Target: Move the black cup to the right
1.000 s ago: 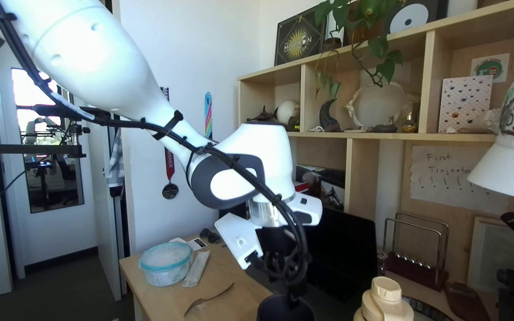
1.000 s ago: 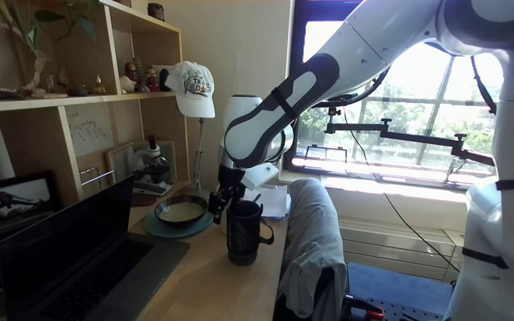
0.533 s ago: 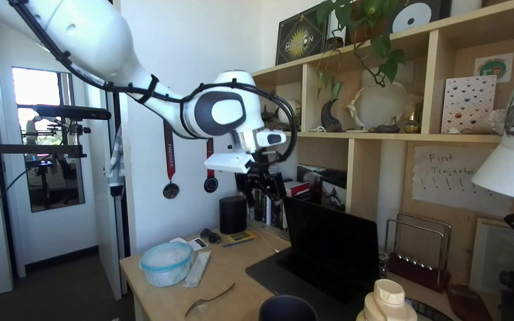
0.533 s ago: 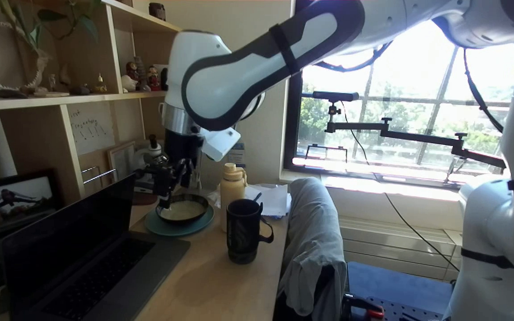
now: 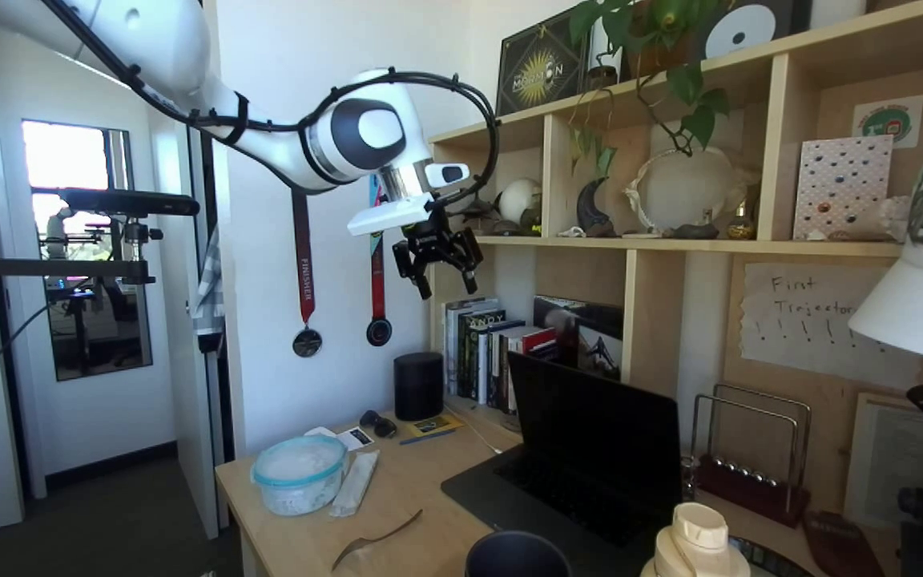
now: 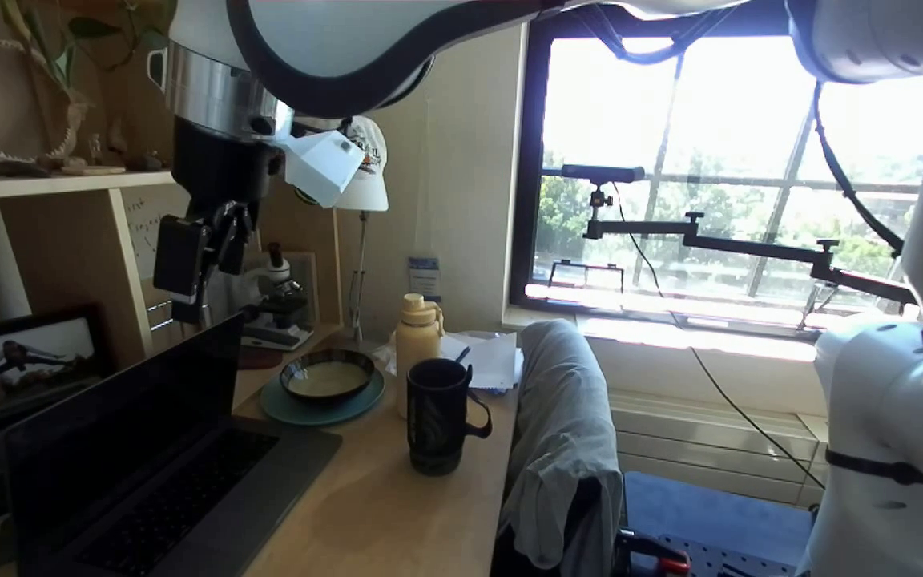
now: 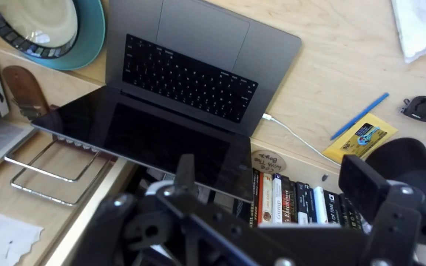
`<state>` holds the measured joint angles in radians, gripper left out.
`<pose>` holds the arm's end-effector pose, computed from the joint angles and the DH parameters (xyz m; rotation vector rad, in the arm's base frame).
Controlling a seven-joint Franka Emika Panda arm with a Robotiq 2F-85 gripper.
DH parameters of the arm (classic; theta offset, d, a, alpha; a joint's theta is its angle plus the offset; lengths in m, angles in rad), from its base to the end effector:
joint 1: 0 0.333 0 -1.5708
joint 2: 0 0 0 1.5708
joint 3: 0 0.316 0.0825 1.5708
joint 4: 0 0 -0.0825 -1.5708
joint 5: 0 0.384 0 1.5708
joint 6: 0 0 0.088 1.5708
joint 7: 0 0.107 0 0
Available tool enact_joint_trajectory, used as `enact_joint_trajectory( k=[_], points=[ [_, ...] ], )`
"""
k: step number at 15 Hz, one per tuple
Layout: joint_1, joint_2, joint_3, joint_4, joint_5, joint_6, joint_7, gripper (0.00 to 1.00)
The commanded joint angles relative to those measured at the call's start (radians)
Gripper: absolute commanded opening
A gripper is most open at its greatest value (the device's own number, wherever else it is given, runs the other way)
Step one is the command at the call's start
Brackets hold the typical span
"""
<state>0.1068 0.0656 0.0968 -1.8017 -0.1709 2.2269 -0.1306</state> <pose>0.6031 0.1177 0.5410 2.8964 0.6061 0.5458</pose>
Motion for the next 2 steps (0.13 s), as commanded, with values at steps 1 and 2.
enact_joint_trajectory(
  k=[1, 2],
  points=[
    [0.016, 0.015, 0.011, 0.048, -0.055, -0.020, -0.031, 1.00],
    [0.020, 0.013, 0.014, 0.047, -0.059, -0.013, -0.038, 1.00]
  ],
)
